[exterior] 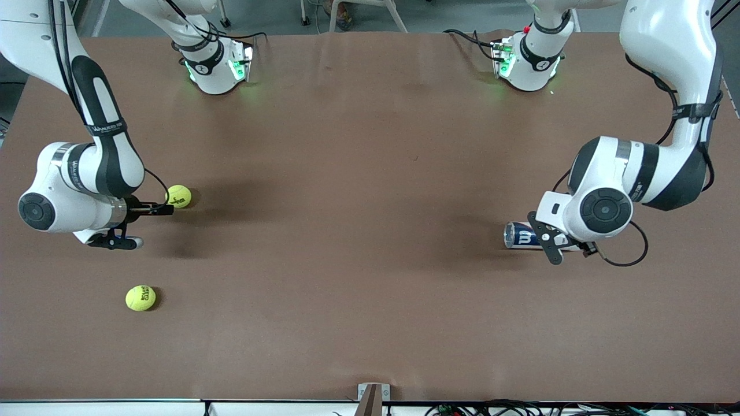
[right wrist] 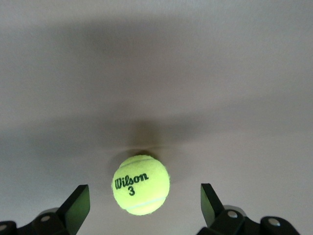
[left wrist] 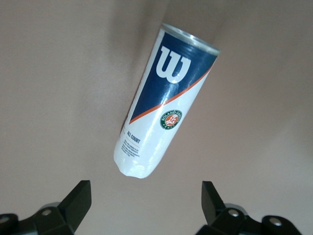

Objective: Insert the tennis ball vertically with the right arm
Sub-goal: 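Grasp the tennis ball with the right gripper while the left gripper grasps the can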

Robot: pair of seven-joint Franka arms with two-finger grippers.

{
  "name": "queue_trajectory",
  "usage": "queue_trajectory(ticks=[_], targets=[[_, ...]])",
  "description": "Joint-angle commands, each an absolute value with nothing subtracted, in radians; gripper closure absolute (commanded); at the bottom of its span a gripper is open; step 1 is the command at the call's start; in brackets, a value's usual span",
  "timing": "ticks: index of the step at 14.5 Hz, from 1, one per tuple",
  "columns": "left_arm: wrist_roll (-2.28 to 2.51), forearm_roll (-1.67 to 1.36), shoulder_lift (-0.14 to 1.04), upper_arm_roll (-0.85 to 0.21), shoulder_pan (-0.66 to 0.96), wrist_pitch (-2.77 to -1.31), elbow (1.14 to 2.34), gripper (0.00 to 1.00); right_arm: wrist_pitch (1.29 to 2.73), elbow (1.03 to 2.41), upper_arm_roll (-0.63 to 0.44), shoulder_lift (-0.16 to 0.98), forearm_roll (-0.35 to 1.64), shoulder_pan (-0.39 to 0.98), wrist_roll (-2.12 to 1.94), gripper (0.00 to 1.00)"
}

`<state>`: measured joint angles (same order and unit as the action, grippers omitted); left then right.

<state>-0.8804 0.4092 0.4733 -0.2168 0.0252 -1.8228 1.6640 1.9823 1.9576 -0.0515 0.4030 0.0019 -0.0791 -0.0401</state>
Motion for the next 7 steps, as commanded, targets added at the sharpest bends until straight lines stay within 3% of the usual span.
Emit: queue_trajectory(ticks=[1, 7], targets=[[-0.946, 0.449, 0.498, -0.219, 0.021, -1.839, 1.663, 0.01, 1.99, 2.0, -0.044, 0.387, 0.018, -0.086, -0.032, 0.0], [-0.963, 0.531, 0.52, -0.216, 0.031, -1.943, 1.739, 0.01, 2.011, 2.046, -0.041, 0.399, 0.018, -0.083, -0.032, 0.0]])
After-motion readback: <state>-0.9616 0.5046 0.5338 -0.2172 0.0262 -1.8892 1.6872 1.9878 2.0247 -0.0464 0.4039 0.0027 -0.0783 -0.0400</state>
